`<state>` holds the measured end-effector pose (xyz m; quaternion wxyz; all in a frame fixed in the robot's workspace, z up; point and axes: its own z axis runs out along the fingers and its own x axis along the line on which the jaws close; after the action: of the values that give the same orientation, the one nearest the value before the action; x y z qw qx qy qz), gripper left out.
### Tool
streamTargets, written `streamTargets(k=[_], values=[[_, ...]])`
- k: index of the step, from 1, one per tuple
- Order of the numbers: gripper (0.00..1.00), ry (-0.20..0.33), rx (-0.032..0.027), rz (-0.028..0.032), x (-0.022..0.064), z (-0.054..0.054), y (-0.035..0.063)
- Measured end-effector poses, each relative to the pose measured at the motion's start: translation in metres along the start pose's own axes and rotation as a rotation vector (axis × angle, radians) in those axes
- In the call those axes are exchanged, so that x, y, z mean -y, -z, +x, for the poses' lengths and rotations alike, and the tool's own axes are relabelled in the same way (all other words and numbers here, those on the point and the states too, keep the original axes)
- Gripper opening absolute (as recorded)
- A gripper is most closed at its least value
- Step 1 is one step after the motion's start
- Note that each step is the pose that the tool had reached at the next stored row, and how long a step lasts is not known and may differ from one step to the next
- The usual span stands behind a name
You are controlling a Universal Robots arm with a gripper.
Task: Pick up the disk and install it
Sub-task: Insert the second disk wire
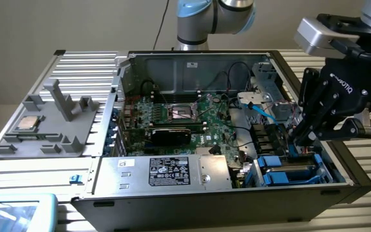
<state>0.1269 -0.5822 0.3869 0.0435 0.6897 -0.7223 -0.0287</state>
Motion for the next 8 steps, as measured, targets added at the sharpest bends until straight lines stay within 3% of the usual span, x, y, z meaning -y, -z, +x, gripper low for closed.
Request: streamTargets(k=[8], values=[[0.24,0.000,-0.0008,-0.0025,0.0020,-0.0003,0.0028]])
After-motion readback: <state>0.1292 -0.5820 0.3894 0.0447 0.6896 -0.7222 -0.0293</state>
